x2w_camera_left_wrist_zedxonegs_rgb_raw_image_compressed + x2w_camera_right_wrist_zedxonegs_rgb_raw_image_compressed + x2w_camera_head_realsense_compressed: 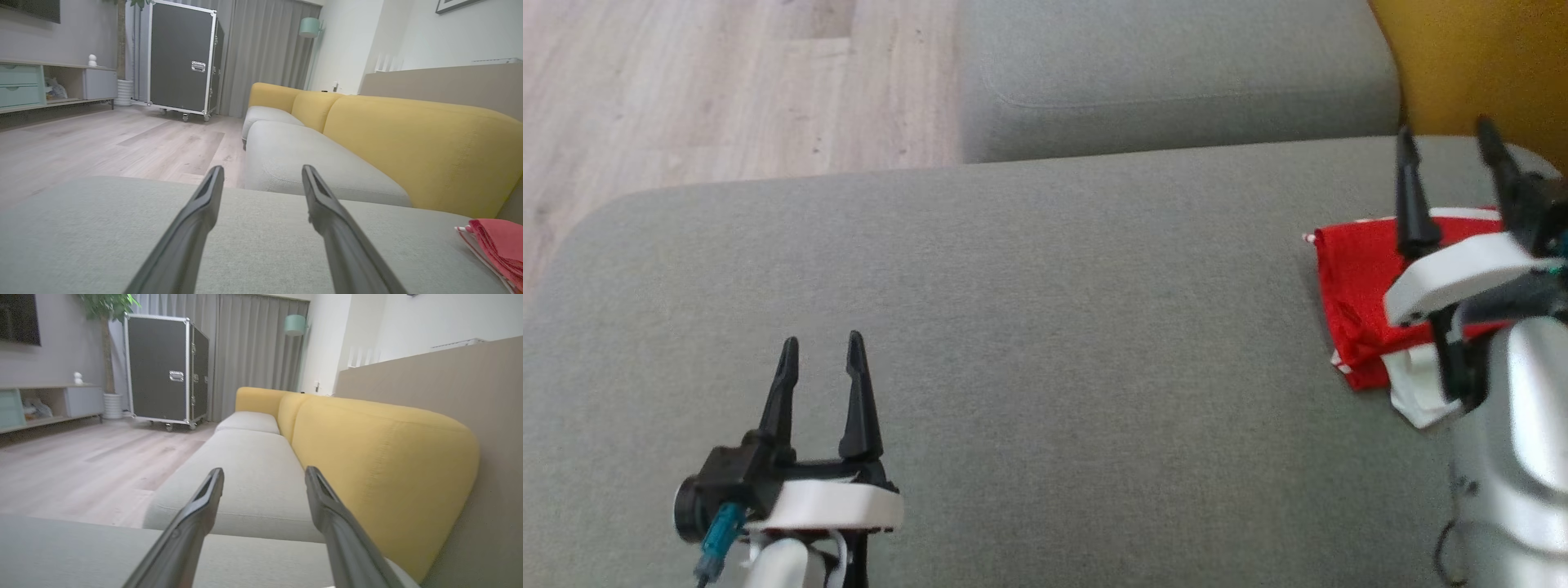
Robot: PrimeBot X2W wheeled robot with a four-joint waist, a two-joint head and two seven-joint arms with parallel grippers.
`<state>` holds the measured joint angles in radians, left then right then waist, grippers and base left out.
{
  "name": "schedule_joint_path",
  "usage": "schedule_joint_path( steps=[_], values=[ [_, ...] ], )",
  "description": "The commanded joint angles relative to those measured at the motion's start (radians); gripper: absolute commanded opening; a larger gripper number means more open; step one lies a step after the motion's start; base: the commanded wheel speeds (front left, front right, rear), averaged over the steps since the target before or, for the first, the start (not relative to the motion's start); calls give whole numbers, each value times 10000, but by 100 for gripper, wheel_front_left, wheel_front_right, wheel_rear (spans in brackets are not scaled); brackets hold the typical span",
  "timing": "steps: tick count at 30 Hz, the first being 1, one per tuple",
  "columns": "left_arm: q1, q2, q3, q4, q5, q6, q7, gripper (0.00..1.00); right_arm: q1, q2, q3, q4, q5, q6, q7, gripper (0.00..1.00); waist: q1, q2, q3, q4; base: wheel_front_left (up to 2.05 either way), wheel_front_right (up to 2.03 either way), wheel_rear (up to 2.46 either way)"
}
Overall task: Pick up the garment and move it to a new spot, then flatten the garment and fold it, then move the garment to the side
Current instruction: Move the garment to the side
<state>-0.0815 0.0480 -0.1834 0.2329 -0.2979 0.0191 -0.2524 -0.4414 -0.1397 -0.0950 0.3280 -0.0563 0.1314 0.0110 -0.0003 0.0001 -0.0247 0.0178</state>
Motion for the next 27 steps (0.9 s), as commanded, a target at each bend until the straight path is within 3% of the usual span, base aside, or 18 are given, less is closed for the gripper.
schedule_joint_path(
  steps=[1,5,10,18,27],
  values=[
    [-223,22,453,-383,148,43,-93,100,28,324,165,-525,233,-7,-189,100,3,-1,-178,186,0,0,0],
    [-28,22,679,-390,129,23,-93,100,597,824,73,-803,848,-7,-688,100,3,-1,-355,373,0,0,0],
    [244,22,809,-405,200,27,-93,100,1664,889,713,-428,2257,-7,-1602,100,3,-1,-493,488,0,0,0],
    [575,22,713,49,300,-257,-94,100,3313,893,1072,646,2250,-7,-2661,100,3,-1,-485,597,0,0,0],
    [669,22,689,6,261,-531,-94,100,3462,893,1215,393,2279,-7,-2724,100,3,-1,-434,573,0,0,0]
  ],
)
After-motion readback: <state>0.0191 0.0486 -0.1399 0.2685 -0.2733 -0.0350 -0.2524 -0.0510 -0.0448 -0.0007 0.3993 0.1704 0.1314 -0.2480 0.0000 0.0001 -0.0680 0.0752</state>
